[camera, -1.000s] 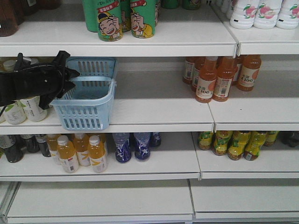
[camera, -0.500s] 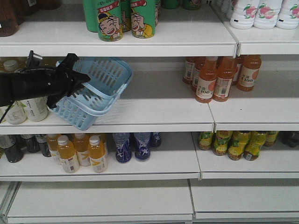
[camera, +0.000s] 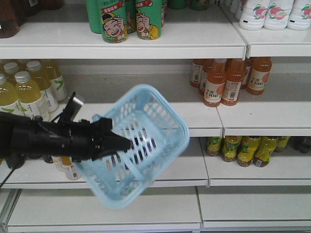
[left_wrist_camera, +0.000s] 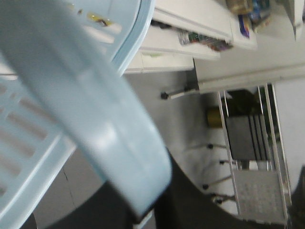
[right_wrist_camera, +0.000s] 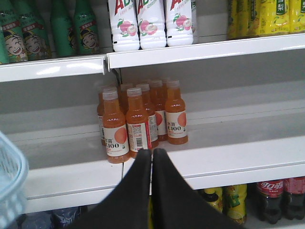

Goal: Place coke in basket with both arms
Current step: 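Lift the basket off the shelf with the left gripper and pull back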

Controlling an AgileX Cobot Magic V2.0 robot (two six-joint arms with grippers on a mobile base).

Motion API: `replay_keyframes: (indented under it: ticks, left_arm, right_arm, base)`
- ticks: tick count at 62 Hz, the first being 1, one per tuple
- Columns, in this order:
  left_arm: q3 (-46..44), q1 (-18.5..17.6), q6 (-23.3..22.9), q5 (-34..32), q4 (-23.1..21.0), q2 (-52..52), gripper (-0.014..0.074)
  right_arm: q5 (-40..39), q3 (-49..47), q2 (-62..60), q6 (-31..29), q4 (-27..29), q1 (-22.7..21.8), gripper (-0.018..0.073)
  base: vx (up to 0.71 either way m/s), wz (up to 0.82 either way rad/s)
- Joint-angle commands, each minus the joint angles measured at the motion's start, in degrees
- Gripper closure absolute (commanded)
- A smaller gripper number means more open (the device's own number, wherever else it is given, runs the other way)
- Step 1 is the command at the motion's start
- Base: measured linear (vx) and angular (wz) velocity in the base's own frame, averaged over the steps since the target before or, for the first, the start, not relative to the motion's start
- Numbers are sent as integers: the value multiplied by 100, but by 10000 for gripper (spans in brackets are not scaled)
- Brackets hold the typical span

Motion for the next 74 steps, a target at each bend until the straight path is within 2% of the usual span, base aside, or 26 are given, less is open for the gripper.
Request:
replay_keyframes:
  ticks: [1, 4, 9, 23, 46, 56, 74]
  left_arm:
    - [534, -329, 534, 437, -611, -908, 604]
    - [739, -465, 703, 462, -673, -1153, 604]
    - [967, -617, 736, 553, -679, -1568, 604]
    - [1013, -993, 868, 1029, -618, -2198, 603]
    - [1013, -1705, 999, 531, -725, -2496, 603]
    - [1013, -1809, 1173, 695, -725, -2496, 603]
    - [1013, -1809, 1197, 693, -725, -2496, 603]
  right_arm:
    - [-412, 44, -74, -14, -36, -42, 567]
    - [-412, 44, -74, -14, -36, -42, 567]
    - [-412, 44, -74, -14, -36, -42, 567]
    - [-412, 44, -74, -14, -36, -42, 567]
    - [-412, 44, -74, -14, -36, -42, 567]
    - [-412, 44, -74, -14, -36, -42, 567]
    - [-412, 44, -74, -14, -36, -42, 567]
  base:
    - [0, 0]
    - [0, 0]
    - [0, 0]
    - [0, 0]
    - [0, 0]
    - [0, 0]
    - [0, 0]
